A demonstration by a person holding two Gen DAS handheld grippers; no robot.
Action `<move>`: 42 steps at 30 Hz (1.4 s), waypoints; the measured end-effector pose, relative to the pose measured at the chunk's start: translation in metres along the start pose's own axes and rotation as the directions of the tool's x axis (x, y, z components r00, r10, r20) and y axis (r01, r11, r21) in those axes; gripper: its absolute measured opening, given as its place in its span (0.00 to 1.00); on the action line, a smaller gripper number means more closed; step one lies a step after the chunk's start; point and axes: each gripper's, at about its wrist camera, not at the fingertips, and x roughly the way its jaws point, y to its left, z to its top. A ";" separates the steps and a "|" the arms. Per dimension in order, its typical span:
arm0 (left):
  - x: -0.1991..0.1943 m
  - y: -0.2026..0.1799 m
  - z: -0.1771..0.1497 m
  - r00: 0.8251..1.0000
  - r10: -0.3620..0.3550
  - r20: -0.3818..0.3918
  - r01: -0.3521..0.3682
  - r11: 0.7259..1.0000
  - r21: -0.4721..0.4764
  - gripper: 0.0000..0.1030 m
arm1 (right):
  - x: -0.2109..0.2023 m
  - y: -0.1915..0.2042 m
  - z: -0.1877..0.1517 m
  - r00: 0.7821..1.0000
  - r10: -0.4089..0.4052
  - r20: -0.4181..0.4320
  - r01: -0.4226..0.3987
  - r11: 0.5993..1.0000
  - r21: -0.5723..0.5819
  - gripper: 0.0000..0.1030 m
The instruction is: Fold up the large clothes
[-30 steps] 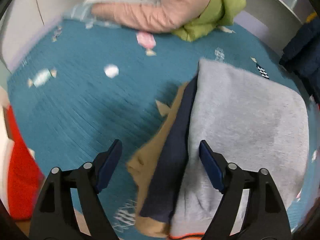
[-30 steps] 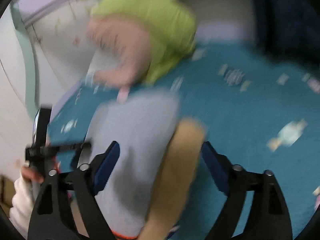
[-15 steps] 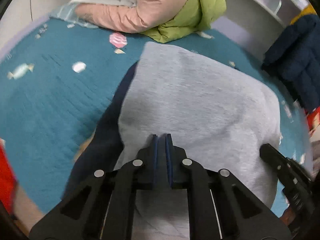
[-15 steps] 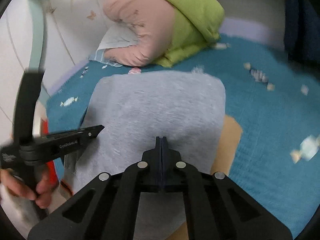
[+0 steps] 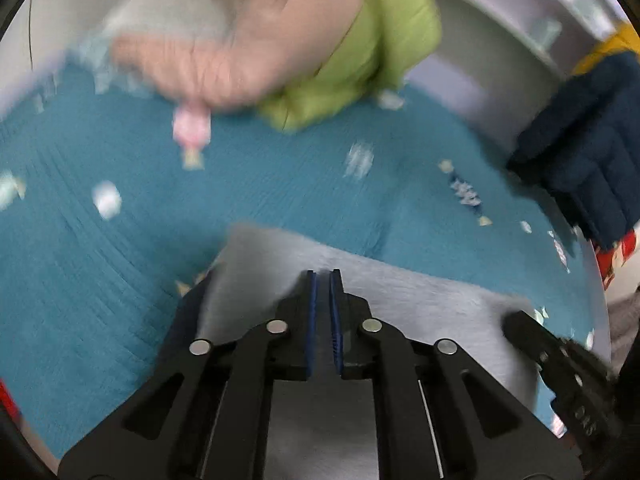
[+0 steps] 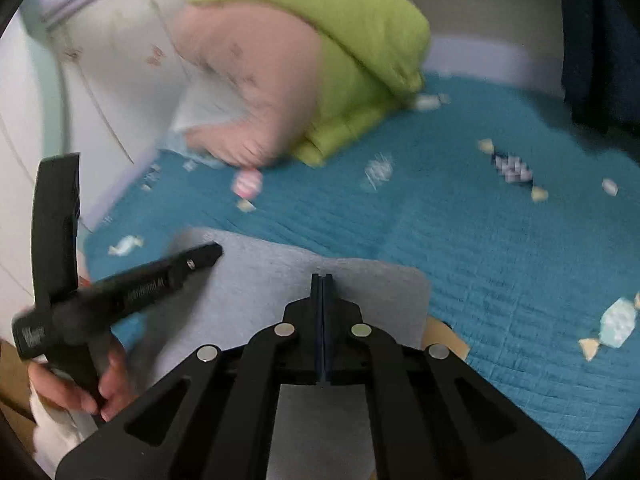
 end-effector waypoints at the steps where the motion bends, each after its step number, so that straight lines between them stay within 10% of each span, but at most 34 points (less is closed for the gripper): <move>1: 0.013 0.004 -0.002 1.000 -0.024 -0.018 0.024 0.999 -0.022 0.02 | 0.002 -0.005 0.000 1.000 0.007 0.003 -0.007 1.000 0.005 0.00; 14: -0.092 -0.038 -0.068 0.994 0.109 0.031 -0.113 0.975 0.190 0.03 | -0.095 0.045 -0.035 0.981 0.192 -0.033 -0.193 0.981 -0.035 0.06; 27: -0.117 -0.034 -0.165 0.990 0.108 -0.095 -0.098 0.990 0.102 0.02 | -0.088 0.073 -0.117 0.932 0.168 -0.321 -0.200 0.977 -0.069 0.06; 42: -0.126 -0.025 -0.199 0.984 0.134 -0.115 -0.129 0.991 0.045 0.03 | -0.079 0.072 -0.130 0.907 0.178 -0.381 -0.203 0.979 -0.026 0.05</move>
